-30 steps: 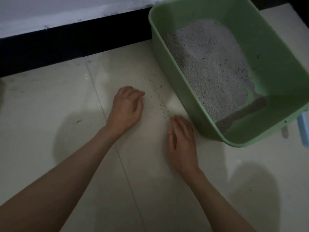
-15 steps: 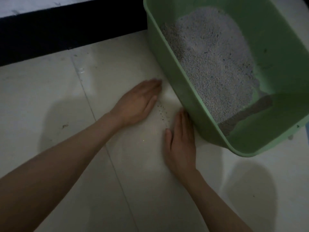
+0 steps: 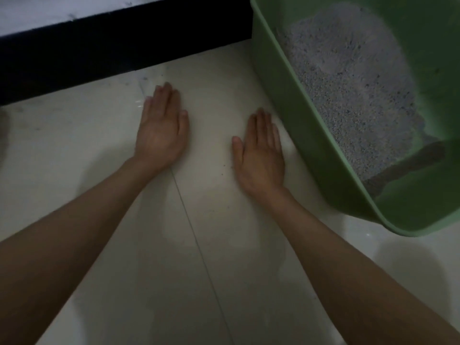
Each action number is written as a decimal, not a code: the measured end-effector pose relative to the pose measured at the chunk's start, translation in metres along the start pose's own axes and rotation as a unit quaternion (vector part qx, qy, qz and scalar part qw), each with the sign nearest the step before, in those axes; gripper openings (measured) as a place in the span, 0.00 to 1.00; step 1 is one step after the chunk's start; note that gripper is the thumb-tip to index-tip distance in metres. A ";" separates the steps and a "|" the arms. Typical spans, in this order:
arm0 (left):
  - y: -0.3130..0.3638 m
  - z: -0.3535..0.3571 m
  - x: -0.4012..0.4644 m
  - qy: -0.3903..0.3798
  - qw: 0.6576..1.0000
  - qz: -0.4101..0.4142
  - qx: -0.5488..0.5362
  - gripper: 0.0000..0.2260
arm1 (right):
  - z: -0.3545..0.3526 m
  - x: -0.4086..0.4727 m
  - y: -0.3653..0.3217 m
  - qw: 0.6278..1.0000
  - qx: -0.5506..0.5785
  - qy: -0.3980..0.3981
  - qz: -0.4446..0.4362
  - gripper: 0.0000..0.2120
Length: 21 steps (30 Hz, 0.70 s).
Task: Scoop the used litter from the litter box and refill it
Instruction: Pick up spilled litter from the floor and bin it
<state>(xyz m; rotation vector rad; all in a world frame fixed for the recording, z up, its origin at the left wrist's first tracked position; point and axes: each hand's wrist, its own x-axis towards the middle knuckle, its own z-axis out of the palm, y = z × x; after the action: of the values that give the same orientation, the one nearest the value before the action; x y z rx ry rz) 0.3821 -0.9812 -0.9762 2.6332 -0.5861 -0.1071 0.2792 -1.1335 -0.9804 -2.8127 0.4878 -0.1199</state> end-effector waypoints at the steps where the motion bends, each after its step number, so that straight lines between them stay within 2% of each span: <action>1: 0.001 0.003 0.000 -0.008 1.000 0.014 0.003 0.25 | 0.001 -0.004 -0.001 0.999 0.008 -0.012 -0.037 0.31; 4: 0.019 0.008 -0.016 -0.032 0.996 0.065 -0.050 0.25 | -0.006 -0.029 0.006 0.985 0.037 -0.046 -0.163 0.29; 6: 0.036 0.008 -0.044 -0.057 0.987 0.104 -0.107 0.25 | -0.015 -0.051 0.012 0.971 0.114 -0.082 -0.195 0.30; 9: 0.060 0.005 -0.084 -0.082 0.963 0.098 -0.236 0.23 | -0.031 -0.082 0.021 0.953 0.271 -0.081 -0.111 0.27; 11: 0.067 0.005 -0.091 -0.061 0.955 0.063 -0.282 0.20 | -0.037 -0.095 0.029 0.935 0.355 -0.024 -0.009 0.25; 13: 0.070 0.012 -0.082 -0.040 0.971 0.060 -0.228 0.20 | -0.041 -0.104 0.036 0.902 0.423 0.022 0.086 0.24; 15: 0.076 0.025 -0.069 -0.043 0.986 0.084 -0.141 0.21 | -0.040 -0.112 0.039 0.872 0.468 0.030 0.142 0.22; 18: 0.095 0.041 -0.074 -0.075 0.982 0.136 -0.111 0.23 | -0.034 -0.120 0.039 0.873 0.462 0.036 0.151 0.21; 21: 0.111 0.047 -0.106 -0.095 0.961 0.222 -0.134 0.25 | -0.032 -0.115 0.037 0.872 0.459 0.045 0.164 0.24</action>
<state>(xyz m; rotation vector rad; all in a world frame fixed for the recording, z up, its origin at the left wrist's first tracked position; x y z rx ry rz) 0.2351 -1.0454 -0.9722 2.1859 -1.1273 -0.2824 0.1551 -1.1358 -0.9643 -1.7731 0.6913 -0.3155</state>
